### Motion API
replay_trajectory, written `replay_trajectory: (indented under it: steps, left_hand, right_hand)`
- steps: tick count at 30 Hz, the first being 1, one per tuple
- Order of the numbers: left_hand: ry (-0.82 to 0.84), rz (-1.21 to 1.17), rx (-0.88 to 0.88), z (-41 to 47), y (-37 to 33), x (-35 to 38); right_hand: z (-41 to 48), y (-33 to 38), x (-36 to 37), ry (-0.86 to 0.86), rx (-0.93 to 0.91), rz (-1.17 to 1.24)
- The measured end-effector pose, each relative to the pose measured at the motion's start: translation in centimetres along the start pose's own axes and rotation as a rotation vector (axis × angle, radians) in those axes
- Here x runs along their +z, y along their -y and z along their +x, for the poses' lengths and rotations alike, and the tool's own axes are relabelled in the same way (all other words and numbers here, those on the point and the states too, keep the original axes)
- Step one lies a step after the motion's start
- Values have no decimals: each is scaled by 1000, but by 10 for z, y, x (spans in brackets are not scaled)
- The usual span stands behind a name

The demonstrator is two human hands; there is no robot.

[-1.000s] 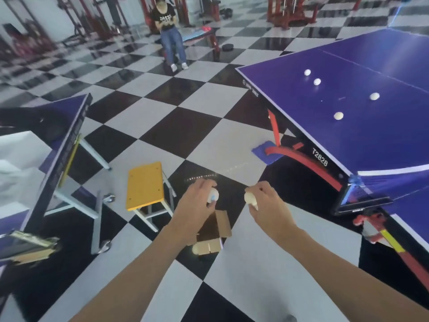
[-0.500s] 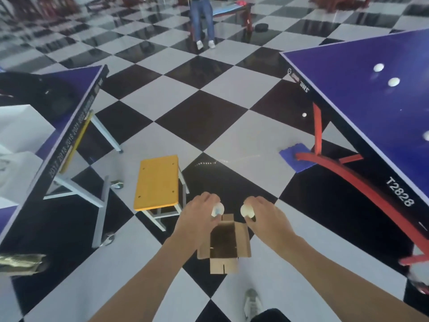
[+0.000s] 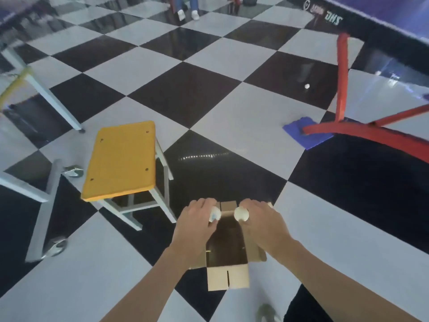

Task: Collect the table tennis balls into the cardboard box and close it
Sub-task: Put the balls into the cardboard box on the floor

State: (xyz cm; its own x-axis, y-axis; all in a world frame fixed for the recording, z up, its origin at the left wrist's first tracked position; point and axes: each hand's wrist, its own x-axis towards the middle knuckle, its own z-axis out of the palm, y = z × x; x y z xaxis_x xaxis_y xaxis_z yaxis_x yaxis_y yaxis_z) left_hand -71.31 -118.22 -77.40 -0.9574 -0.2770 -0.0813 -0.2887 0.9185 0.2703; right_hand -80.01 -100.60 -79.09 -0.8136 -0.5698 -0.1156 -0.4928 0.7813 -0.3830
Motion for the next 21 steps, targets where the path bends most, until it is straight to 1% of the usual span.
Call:
replay_trajectory:
  steps: [2, 4, 6, 9, 12, 15, 18, 21]
  left_hand:
    - [8, 40, -26, 12, 21, 51]
    - [-9, 60, -43, 25, 37, 97]
    - [-6, 67, -47, 34, 50, 134]
    - [-15, 50, -45, 37, 66, 174]
    - [-10, 53, -33, 39, 78, 189]
    - [-8, 41, -52, 40, 86, 192]
    - [-22, 8, -65, 45, 91, 189]
    - [-64, -100, -102, 49, 95, 187]
  right_hand:
    - [12, -18, 52, -7, 0, -31]
    - [23, -33, 98, -48, 3, -60]
    - [33, -41, 131, -86, 5, -56]
    - [46, -46, 167, -109, -48, -100]
    - [59, -47, 190, -129, -64, -154]
    - [66, -48, 205, -129, -47, -257]
    - [75, -46, 210, -143, -24, -234]
    - [81, -45, 212, -137, -27, -180]
